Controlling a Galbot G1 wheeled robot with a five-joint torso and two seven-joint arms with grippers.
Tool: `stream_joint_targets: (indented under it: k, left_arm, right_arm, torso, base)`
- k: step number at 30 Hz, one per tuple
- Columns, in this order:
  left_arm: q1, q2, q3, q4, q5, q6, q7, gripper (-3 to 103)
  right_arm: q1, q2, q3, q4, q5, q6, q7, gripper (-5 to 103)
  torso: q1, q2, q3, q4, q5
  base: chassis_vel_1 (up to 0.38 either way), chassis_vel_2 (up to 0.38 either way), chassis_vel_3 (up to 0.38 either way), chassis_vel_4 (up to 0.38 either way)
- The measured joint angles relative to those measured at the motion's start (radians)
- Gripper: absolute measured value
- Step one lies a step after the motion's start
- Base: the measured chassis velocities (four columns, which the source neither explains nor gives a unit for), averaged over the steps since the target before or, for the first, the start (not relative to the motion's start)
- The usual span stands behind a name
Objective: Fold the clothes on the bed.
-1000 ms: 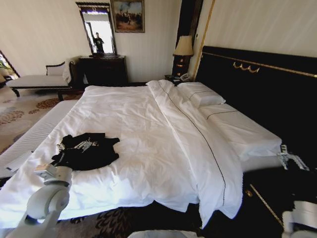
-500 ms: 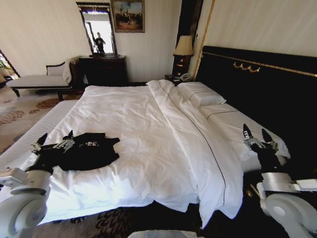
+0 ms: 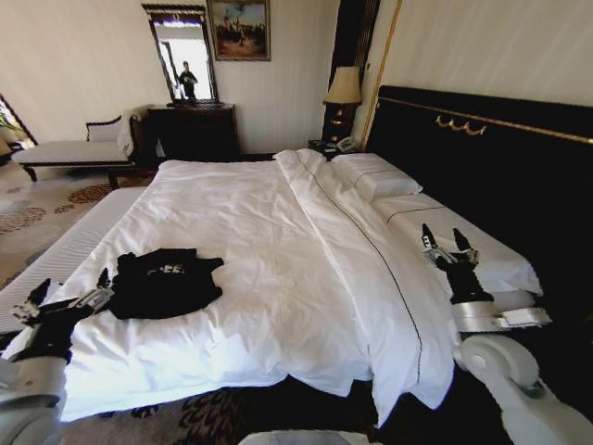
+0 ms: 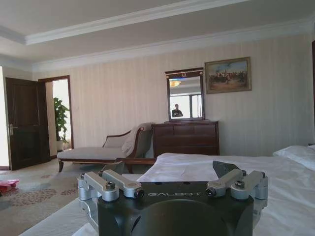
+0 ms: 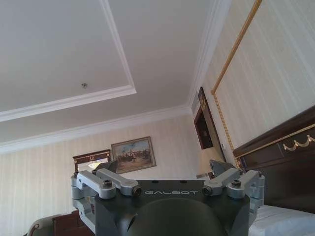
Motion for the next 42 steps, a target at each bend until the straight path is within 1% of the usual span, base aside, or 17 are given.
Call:
stream_joint_targets:
  k: [1,5,8,13,24,42]
  left_arm:
    - [0.000,0.000,0.000,0.000,0.000,0.000,0.000,100]
    - [0.001,-0.041,0.050,-0.013,0.041,-0.005,0.000,100]
    - [-0.003,-0.047,0.060,-0.014,0.047,-0.005,0.000,100]
    - [-0.006,-0.047,0.074,-0.006,0.057,-0.005,0.000,100]
    - [-0.027,-0.050,0.105,0.014,0.075,-0.006,0.002,100]
    - [-0.041,-0.042,0.111,0.028,0.078,-0.006,0.003,100]
  right_arm:
    - [0.000,0.000,0.000,0.000,0.000,0.000,0.000,100]
    - [-0.015,-0.001,-0.010,0.010,-0.015,-0.001,-0.004,100]
    - [-0.025,-0.001,-0.011,0.011,-0.018,-0.001,-0.006,100]
    - [-0.029,0.005,-0.017,0.001,-0.026,-0.001,-0.008,100]
    - [-0.028,0.009,-0.022,-0.012,-0.041,0.003,-0.012,100]
    - [-0.011,0.021,-0.047,-0.031,-0.051,0.006,-0.011,100]
  torso:
    - [0.000,0.000,0.000,0.0000,0.0000]
    - [0.000,0.000,0.000,0.0001,0.0002]
    - [0.000,0.000,0.000,-0.0003,0.0002]
    - [0.000,0.000,0.000,0.0000,0.0001]
    - [0.000,0.000,0.000,0.0000,0.0001]
    - [0.000,0.000,0.000,0.0000,0.0001]
  base:
    - [0.000,0.000,0.000,0.000]
    - [0.000,0.000,0.000,0.000]
    - [0.000,0.000,0.000,0.000]
    - [0.000,0.000,0.000,0.000]
    - [0.000,0.000,0.000,0.000]
    - [0.000,0.000,0.000,0.000]
